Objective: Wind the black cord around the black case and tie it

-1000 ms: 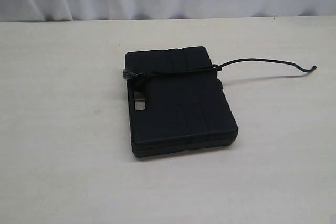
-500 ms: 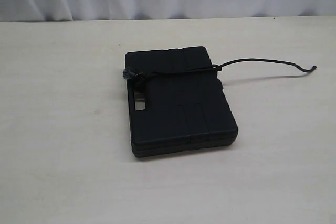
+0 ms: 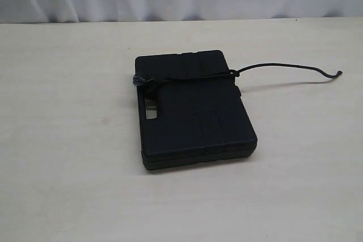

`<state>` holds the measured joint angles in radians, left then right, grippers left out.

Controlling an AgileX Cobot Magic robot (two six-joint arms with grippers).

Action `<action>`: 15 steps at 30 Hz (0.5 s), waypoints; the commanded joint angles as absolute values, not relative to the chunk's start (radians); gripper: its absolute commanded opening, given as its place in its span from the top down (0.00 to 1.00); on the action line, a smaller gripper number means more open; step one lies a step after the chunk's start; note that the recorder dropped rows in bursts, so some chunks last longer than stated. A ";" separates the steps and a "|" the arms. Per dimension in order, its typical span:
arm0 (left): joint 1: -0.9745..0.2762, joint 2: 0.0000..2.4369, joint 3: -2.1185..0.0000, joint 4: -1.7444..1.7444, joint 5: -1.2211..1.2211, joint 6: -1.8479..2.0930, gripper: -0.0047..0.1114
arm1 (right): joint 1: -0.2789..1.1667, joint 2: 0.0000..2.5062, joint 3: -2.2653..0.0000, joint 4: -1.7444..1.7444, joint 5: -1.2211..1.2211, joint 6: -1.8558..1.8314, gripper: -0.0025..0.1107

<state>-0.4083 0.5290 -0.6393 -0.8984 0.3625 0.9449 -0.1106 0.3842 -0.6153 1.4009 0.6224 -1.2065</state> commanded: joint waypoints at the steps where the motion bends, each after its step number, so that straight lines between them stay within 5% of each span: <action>1: -0.407 0.516 -0.624 -0.883 0.377 0.937 0.96 | -0.114 0.381 -0.611 1.397 0.630 -1.199 0.94; 10: -0.404 0.429 -0.538 0.099 0.236 -0.172 0.96 | -0.114 0.381 -0.611 1.397 0.630 -1.199 0.94; 15: -0.335 0.334 -0.437 0.162 0.120 -0.266 0.96 | -0.114 0.381 -0.611 1.397 0.630 -1.199 0.94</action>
